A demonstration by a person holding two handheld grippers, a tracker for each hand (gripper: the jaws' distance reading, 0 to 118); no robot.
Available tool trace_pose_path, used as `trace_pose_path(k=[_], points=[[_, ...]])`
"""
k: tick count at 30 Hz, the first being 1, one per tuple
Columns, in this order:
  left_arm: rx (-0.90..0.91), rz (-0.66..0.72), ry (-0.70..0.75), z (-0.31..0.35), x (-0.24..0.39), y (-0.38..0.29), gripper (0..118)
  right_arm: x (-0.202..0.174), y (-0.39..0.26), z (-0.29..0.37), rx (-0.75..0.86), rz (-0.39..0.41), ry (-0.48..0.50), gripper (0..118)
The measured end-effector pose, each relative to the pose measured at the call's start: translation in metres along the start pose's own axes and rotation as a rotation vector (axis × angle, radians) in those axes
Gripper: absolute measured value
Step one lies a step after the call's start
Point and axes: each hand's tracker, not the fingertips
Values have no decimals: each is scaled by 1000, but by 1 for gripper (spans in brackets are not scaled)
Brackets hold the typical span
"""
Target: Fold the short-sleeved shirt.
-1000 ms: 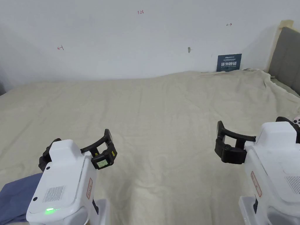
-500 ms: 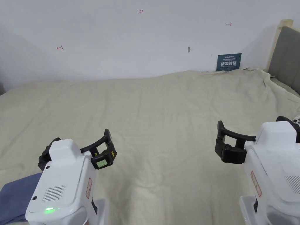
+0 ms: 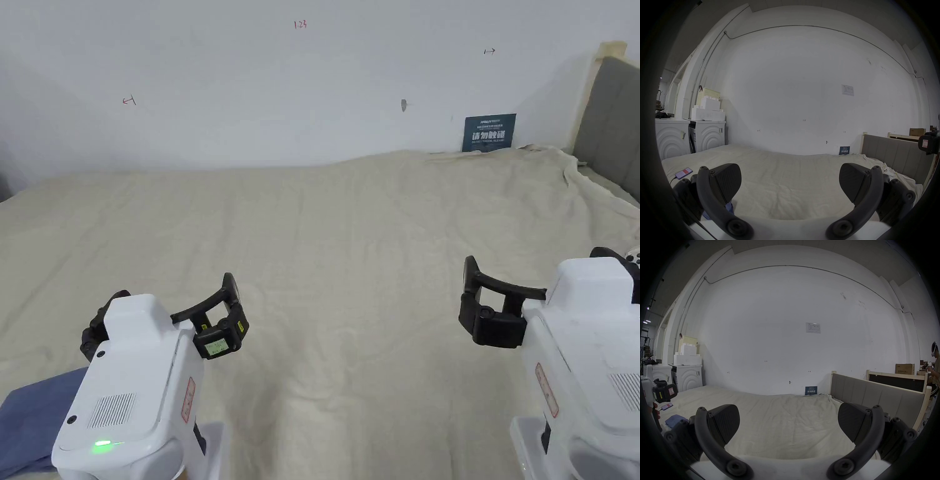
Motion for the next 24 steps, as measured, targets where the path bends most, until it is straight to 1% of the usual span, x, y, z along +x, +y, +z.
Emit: trace_pose_path(k=[24], points=[[-5,-17,-20,0,3,-1,118,0,0,-1,-2,0,0,118]])
